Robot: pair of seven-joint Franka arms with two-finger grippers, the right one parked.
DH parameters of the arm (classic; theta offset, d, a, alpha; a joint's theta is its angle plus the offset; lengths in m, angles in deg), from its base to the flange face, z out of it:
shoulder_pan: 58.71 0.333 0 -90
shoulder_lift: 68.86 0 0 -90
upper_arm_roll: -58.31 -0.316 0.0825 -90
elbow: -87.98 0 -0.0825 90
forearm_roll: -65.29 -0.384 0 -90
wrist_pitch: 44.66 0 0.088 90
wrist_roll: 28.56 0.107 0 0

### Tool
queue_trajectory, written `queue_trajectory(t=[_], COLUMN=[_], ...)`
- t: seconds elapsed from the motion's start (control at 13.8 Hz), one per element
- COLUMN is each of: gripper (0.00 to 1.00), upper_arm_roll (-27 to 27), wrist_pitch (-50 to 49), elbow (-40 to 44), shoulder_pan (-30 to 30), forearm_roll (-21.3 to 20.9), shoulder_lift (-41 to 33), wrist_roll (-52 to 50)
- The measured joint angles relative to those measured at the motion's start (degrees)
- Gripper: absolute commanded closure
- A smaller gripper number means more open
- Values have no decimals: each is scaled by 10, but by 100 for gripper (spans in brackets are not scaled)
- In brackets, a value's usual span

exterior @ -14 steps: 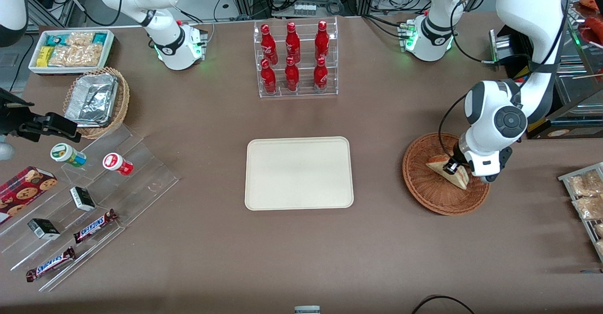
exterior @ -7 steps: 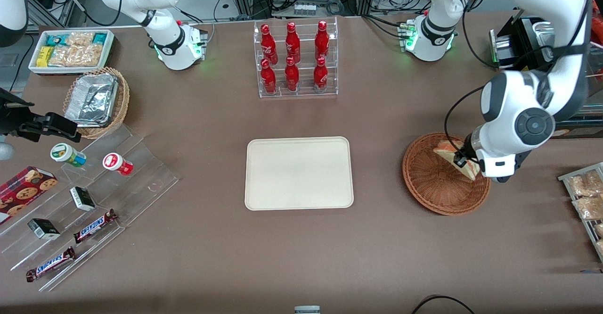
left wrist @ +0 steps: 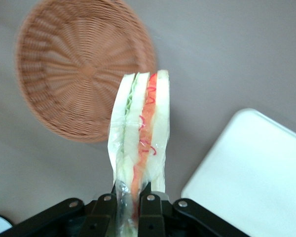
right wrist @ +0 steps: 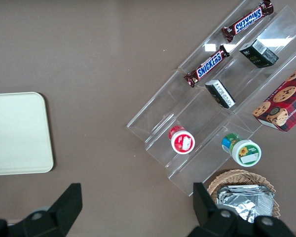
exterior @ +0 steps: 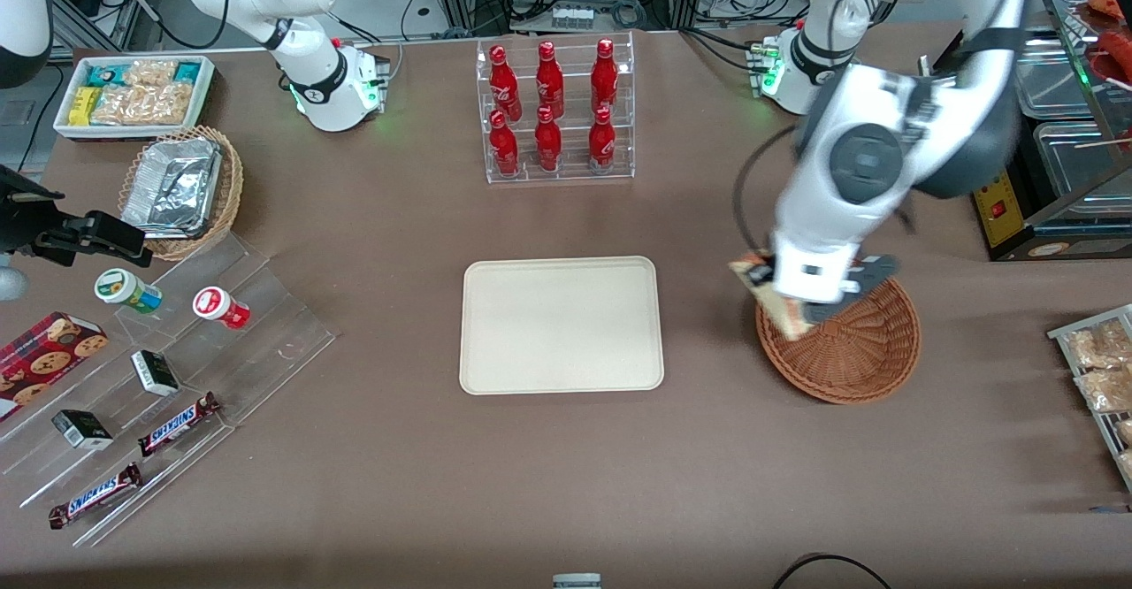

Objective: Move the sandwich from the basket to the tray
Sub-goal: 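Carry the sandwich over the white tray with the left gripper, then lower the sandwich onto the tray and open the left gripper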

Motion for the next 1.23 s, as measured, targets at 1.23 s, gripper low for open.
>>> queue_trajectory(t=[1.23], gripper=[100], upper_arm_roll=[-2], wrist_pitch=[209], elbow=[162], shoulder_pan=[-228], forearm_roll=[-59], shoulder_lift=[284], wrist_roll=[-1])
